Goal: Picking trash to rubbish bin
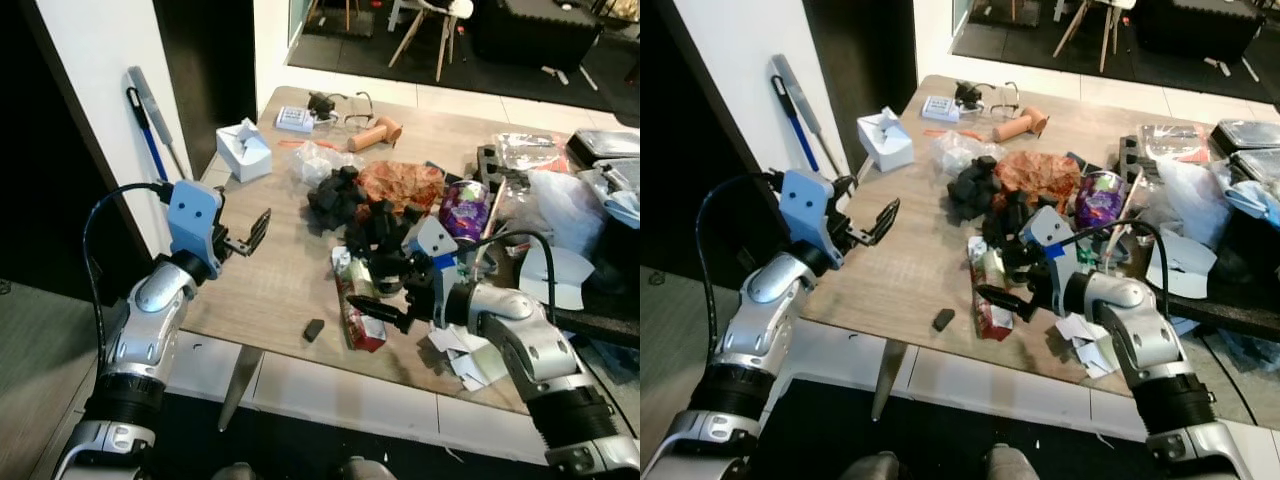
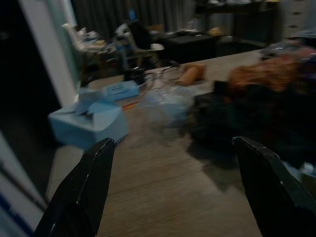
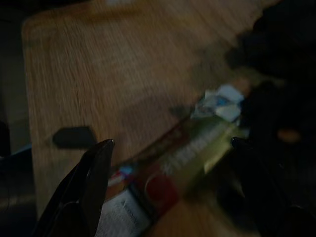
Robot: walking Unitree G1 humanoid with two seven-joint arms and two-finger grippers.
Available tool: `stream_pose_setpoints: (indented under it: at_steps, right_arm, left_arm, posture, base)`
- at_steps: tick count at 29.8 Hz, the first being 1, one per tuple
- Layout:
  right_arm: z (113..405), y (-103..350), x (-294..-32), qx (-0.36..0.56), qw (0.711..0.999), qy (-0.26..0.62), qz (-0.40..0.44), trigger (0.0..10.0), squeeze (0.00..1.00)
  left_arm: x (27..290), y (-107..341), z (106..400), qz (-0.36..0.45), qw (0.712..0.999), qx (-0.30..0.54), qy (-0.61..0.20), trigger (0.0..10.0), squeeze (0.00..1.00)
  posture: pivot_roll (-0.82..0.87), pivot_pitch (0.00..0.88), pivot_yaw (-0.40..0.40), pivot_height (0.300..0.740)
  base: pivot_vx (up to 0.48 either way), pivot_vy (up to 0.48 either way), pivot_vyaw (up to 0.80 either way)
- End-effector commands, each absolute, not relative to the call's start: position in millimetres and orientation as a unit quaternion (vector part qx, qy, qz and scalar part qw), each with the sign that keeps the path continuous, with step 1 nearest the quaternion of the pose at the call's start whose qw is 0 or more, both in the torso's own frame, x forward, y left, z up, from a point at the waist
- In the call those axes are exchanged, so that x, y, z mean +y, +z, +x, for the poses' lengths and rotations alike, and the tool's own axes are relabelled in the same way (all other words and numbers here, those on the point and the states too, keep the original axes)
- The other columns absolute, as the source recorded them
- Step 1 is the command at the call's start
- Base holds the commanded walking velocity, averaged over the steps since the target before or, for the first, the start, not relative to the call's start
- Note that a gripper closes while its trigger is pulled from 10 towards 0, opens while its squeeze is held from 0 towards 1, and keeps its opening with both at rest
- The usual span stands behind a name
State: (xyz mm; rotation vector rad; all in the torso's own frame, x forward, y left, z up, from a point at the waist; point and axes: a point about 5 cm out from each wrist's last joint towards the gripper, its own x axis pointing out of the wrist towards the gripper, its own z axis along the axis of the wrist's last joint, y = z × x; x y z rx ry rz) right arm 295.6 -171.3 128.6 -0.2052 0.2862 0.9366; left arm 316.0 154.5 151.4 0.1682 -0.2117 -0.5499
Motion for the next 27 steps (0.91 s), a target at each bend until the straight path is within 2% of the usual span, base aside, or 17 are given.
stream_pose_setpoints:
  at_steps: [1, 4, 7, 13, 20, 27]
  right_arm:
    - [294, 128, -172, 0.154, 0.876, 0.444, -0.107, 10.0, 0.0]
    - [293, 127, -172, 0.178, 0.871, 0.441, -0.122, 10.0, 0.0]
    - [298, 126, -175, 0.217, 0.877, 0.406, -0.136, 10.0, 0.0]
    - [300, 127, -176, 0.232, 0.883, 0.386, -0.129, 10.0, 0.0]
    - [307, 130, -173, 0.254, 0.899, 0.346, -0.087, 10.0, 0.0]
    - [323, 139, -171, 0.235, 0.924, 0.3, -0.035, 10.0, 0.0]
  left_arm:
    - [155, 151, 312, 0.093, 0.946, -0.098, -0.293, 10.0, 0.0]
    - [158, 153, 308, 0.118, 0.935, -0.095, -0.32, 10.0, 0.0]
    - [167, 154, 300, 0.15, 0.917, -0.078, -0.36, 10.0, 0.0]
    - [167, 152, 294, 0.166, 0.905, -0.069, -0.386, 10.0, 0.0]
    - [166, 145, 286, 0.189, 0.886, -0.045, -0.422, 10.0, 0.0]
    - [167, 142, 272, 0.172, 0.86, -0.021, -0.48, 10.0, 0.0]
  posture:
    - [-0.06, 0.0, -0.023, 0.74]
    - [-0.06, 0.0, -0.022, 0.74]
    - [-0.06, 0.0, -0.023, 0.74]
    - [-0.06, 0.0, -0.021, 0.74]
    - [-0.06, 0.0, -0.019, 0.74]
    - [-0.06, 0.0, -0.02, 0.74]
  base:
    - [0.0, 0.0, 0.0]
    - [0.0, 0.0, 0.0]
    - [0.0, 0.0, 0.0]
    - [0.0, 0.0, 0.0]
    - [0.0, 0.0, 0.0]
    - [0.0, 0.0, 0.0]
